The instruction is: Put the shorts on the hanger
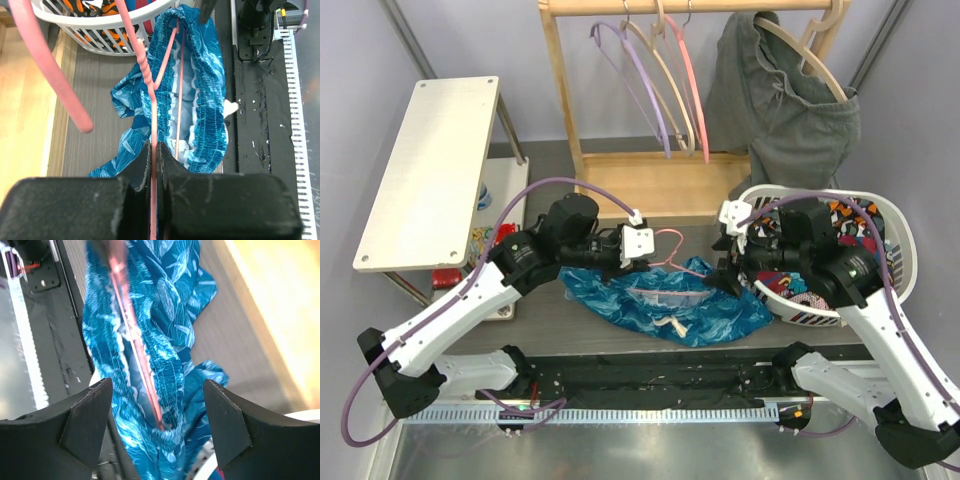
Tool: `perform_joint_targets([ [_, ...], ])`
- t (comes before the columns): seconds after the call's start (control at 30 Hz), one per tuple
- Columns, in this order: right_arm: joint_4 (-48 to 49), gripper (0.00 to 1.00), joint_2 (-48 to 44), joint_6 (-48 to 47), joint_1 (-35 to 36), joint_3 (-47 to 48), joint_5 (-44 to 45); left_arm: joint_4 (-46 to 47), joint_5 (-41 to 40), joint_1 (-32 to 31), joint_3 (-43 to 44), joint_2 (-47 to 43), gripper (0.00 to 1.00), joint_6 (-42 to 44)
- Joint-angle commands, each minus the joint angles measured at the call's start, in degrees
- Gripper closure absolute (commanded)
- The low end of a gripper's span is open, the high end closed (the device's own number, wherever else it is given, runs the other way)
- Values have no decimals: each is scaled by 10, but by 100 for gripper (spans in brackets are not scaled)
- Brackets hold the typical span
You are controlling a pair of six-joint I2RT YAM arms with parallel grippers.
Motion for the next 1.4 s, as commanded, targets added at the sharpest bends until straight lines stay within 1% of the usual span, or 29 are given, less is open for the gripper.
perform_joint_targets([
  [0.0,25,22,-33,-87,-2,-57,-42,8,36,8,17,-21,100,-13],
  [0.2,112,26,-27,-80,-2,-110,-80,7,42,8,16,-20,100,-16],
  [0.33,145,34,-8,-71,-2,-124,-108,3,39,8,21,-19,100,-16],
  [0.43,148,57,-9,-76,-2,-139,-113,0,37,10,25,-18,100,-22],
  [0.47,147,73,-12,-74,-2,-144,-111,4,30,11,25,-20,100,-31],
  [0.53,137,94,-26,-63,-2,-140,-105,9,29,22,26,-19,100,-48],
  [0.57,132,99,-32,-47,-2,-136,-96,8,26,25,30,-18,100,-63],
  [0.6,133,99,-39,-18,-2,-126,-80,10,21,28,32,-17,100,-73],
  [0.63,133,99,-39,11,-2,-118,-27,11,15,31,35,-14,99,-83],
  [0.67,125,99,-38,69,-2,-103,-6,11,9,41,46,-9,92,-101],
  [0.7,112,99,-40,80,-5,-96,4,10,7,46,53,-5,73,-109],
  [0.73,100,99,-44,91,-8,-93,15,10,6,61,59,-2,60,-117],
  [0.77,95,99,-47,126,-11,-93,24,15,6,68,68,1,48,-124],
  [0.8,95,99,-53,139,-20,-94,30,18,1,76,72,3,31,-134],
  [0.87,89,99,-59,174,-26,-101,54,32,-5,99,84,4,22,-141],
  [0.97,83,99,-58,216,-47,-116,80,37,-8,127,105,6,17,-151],
  [1.0,82,99,-58,239,-62,-118,85,37,-9,135,110,5,17,-153],
  [1.03,83,99,-57,243,-71,-115,96,38,-10,138,112,4,16,-152],
  [1.07,85,99,-56,271,-80,-112,95,39,-10,139,111,-3,16,-153],
  [1.17,92,99,-49,308,-132,-102,90,41,-12,144,97,-17,15,-154],
  [1.23,97,99,-49,320,-179,-95,80,42,-7,144,83,-31,16,-152],
  [1.3,105,99,-46,337,-203,-86,69,44,-9,144,71,-41,15,-151],
  [1.37,110,99,-26,345,-221,-55,74,44,-12,144,68,-46,15,-151],
])
